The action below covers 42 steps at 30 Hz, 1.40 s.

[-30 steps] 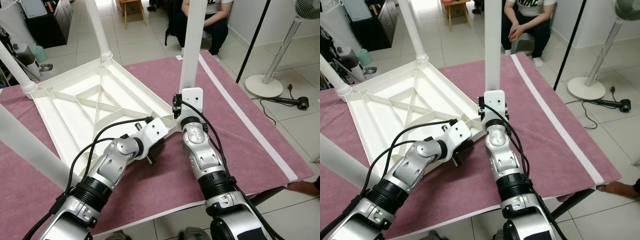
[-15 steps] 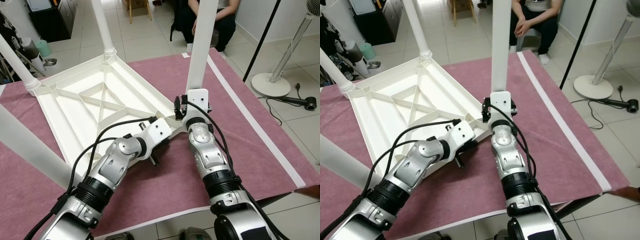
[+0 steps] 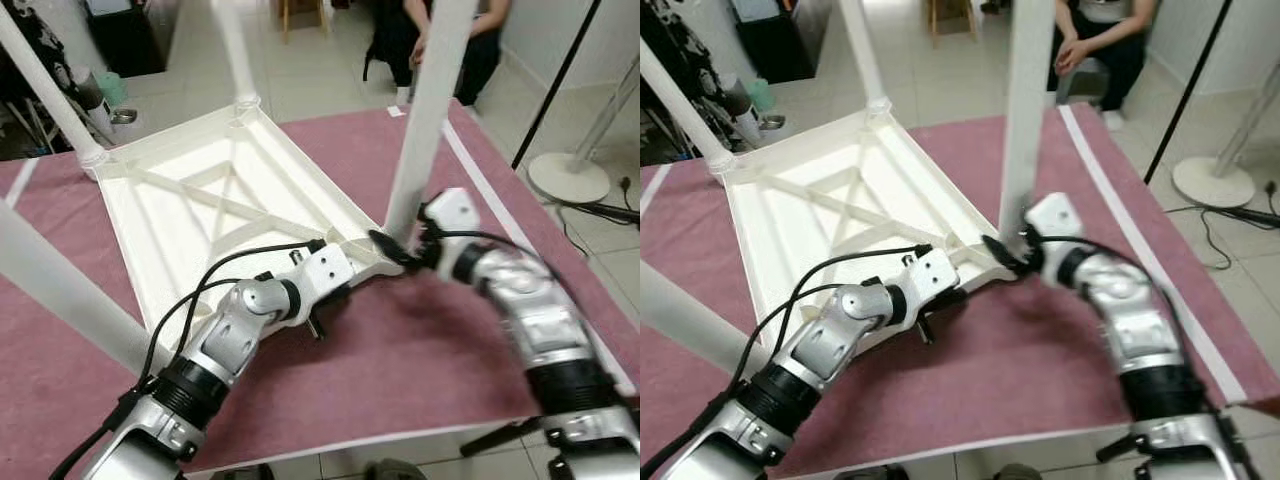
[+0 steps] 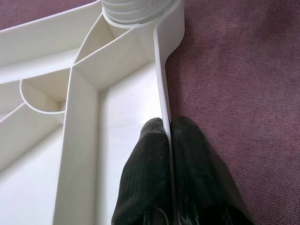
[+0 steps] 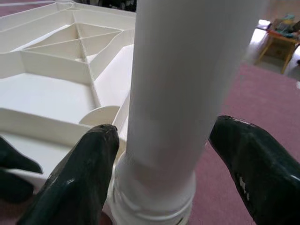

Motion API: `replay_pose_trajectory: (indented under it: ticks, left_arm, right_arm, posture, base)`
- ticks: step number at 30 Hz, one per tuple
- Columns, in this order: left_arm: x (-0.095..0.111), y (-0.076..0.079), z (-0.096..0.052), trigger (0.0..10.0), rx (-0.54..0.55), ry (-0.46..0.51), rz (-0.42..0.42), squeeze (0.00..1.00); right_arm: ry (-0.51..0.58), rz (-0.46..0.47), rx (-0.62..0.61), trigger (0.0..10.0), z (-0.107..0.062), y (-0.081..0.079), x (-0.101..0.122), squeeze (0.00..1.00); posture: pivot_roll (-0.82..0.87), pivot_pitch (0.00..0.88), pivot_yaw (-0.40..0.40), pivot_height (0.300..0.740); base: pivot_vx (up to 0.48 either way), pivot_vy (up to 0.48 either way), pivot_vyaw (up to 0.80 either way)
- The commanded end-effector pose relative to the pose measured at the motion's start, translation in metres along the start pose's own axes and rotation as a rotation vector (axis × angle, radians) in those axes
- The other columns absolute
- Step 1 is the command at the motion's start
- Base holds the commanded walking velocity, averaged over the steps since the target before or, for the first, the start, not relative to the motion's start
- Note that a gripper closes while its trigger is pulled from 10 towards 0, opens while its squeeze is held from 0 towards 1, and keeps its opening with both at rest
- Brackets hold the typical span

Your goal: Building children table

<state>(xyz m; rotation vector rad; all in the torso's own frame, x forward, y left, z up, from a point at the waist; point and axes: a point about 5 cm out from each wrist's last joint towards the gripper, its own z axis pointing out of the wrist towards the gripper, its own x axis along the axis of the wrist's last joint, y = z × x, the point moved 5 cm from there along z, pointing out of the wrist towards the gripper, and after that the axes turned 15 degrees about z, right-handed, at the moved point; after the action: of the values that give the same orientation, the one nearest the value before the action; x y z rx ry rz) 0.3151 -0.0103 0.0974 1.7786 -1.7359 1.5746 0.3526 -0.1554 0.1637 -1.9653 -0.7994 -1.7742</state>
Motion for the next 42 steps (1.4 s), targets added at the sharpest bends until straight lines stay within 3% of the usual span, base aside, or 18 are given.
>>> replay_pose_trajectory:
  ticks: [1,8,13,19,20,21,22,23,29,34,36,38,39,40,42]
  left_arm:
    - [-0.023,0.009,-0.001,0.0,-0.029,-0.087,-0.012,0.00]
    - [-0.026,0.009,-0.005,0.0,-0.036,-0.096,-0.008,0.00]
    - [-0.028,0.010,-0.008,0.0,-0.037,-0.105,-0.009,0.00]
    - [-0.030,0.010,-0.011,0.0,-0.031,-0.114,-0.014,0.00]
    - [-0.031,0.010,-0.012,0.0,-0.030,-0.115,-0.016,0.00]
    - [-0.031,0.010,-0.012,0.0,-0.030,-0.115,-0.016,0.00]
    - [-0.031,0.010,-0.012,0.0,-0.030,-0.116,-0.016,0.00]
    - [-0.031,0.010,-0.012,0.0,-0.029,-0.117,-0.017,0.00]
    - [-0.030,0.010,-0.011,0.0,-0.029,-0.117,-0.019,0.00]
    - [-0.029,0.010,-0.010,0.0,-0.031,-0.114,-0.018,0.00]
    - [-0.029,0.010,-0.010,0.0,-0.031,-0.114,-0.018,0.00]
    - [-0.029,0.010,-0.010,0.0,-0.032,-0.114,-0.018,0.00]
    - [-0.028,0.010,-0.010,0.0,-0.032,-0.112,-0.018,0.00]
    - [-0.028,0.010,-0.010,0.0,-0.032,-0.112,-0.018,0.00]
    - [-0.028,0.010,-0.010,0.0,-0.032,-0.110,-0.018,0.00]
  right_arm:
    - [-0.006,-0.002,0.036,10.0,0.005,-0.006,-0.002,0.00]
    - [-0.016,-0.029,0.039,10.0,0.017,0.015,0.009,0.00]
    - [-0.022,-0.001,0.162,10.0,0.026,0.005,0.018,0.00]
    - [-0.071,0.005,0.276,10.0,0.024,-0.005,0.014,0.00]
    - [-0.084,0.009,0.295,7.0,0.023,-0.006,0.013,0.00]
    - [-0.084,0.009,0.295,7.0,0.023,-0.006,0.013,0.00]
    - [-0.092,0.011,0.309,2.9,0.022,-0.006,0.011,0.00]
    - [-0.099,0.019,0.320,0.0,0.022,-0.005,0.010,0.00]
    - [-0.122,0.023,0.346,0.0,0.019,-0.004,0.007,0.00]
    - [-0.100,0.023,0.213,0.0,0.026,0.008,0.002,0.00]
    - [-0.100,0.023,0.213,0.0,0.026,0.008,0.002,0.00]
    - [-0.096,0.026,0.145,0.0,0.030,0.011,-0.002,0.00]
    - [-0.084,0.046,0.037,0.0,0.037,0.014,-0.009,0.00]
    - [-0.084,0.046,0.037,0.0,0.037,0.014,-0.009,0.00]
    - [-0.065,0.107,-0.135,0.0,0.047,0.015,-0.021,0.00]
  posture:
    - [-0.01,0.000,0.137,0.740]
    - [0.01,0.000,0.143,0.740]
    - [0.02,0.002,0.142,0.740]
    - [0.04,0.008,0.131,0.740]
    - [0.04,0.010,0.130,0.740]
    - [0.04,0.010,0.130,0.740]
    - [0.04,0.010,0.130,0.740]
    - [0.04,0.013,0.129,0.740]
    - [0.04,0.012,0.131,0.740]
    - [0.03,0.011,0.134,0.740]
    - [0.03,0.011,0.134,0.740]
    - [0.03,0.011,0.134,0.740]
    - [0.03,0.011,0.132,0.740]
    - [0.03,0.011,0.132,0.740]
    - [0.03,0.011,0.131,0.740]
  base:
    - [0.000,0.000,0.00]
    - [0.000,0.000,0.00]
    - [0.000,0.000,0.00]
    - [0.000,0.000,0.00]
    - [0.000,0.000,0.00]
    - [0.000,0.000,0.00]
    - [0.000,0.000,0.00]
    - [0.000,0.000,0.00]
    - [0.000,0.000,0.00]
    - [0.000,0.000,0.00]
    - [0.000,0.000,0.00]
    - [0.000,0.000,0.00]
    - [0.000,0.000,0.00]
    - [0.000,0.000,0.00]
    - [0.000,0.000,0.00]
